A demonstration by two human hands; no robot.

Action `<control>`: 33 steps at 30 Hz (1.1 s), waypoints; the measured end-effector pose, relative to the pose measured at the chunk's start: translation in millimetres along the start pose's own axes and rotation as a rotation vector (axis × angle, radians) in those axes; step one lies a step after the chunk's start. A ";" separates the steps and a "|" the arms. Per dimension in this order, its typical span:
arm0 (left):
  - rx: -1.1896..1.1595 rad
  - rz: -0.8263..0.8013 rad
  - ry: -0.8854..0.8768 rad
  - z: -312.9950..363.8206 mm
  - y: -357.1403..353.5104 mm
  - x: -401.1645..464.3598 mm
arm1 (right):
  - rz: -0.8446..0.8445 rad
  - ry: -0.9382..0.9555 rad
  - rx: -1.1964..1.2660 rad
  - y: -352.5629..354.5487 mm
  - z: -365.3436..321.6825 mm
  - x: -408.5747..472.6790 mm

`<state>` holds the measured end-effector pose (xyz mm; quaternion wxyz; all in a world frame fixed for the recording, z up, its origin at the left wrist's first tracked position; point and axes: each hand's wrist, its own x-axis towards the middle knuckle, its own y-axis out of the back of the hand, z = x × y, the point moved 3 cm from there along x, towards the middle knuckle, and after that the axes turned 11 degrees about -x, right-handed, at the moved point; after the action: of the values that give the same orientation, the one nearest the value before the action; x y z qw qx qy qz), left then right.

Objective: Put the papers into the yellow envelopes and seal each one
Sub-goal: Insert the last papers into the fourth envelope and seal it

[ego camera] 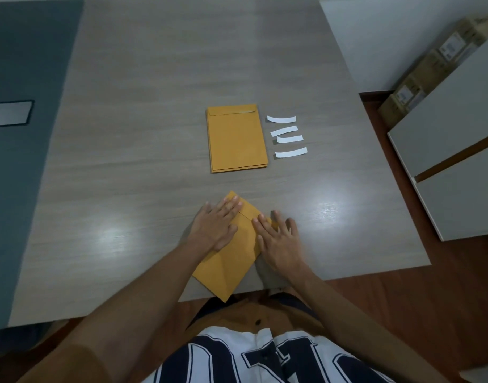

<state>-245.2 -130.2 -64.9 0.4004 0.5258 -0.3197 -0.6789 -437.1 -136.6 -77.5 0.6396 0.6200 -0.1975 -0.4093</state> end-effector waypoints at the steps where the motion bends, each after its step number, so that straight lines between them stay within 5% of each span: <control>1: 0.004 -0.010 -0.003 -1.4 0.9 1.1 | -0.004 0.013 -0.016 -3.9 6.9 -6.1; 10: 0.027 -0.017 0.084 15.4 5.3 -0.7 | -0.075 0.001 -0.044 -8.5 23.8 -25.3; 16: 0.069 -0.005 -0.219 54.2 -23.7 -23.2 | -0.029 0.012 -0.041 -8.9 25.1 -26.0; 24: 0.068 0.106 0.088 -12.8 1.5 -10.5 | 0.017 0.031 -0.057 -14.0 26.0 -26.9; 31: 0.002 0.087 0.146 -3.7 -4.0 -5.0 | 0.333 -0.059 0.079 8.8 23.9 -16.3; 33: -0.077 0.125 0.131 -1.8 3.0 -4.7 | 0.277 -0.141 0.182 16.8 26.8 -2.9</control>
<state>-242.2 -127.6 -60.6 0.4819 0.5323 -0.2990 -0.6285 -454.4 -153.1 -56.6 0.6157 0.6121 -0.3613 -0.3401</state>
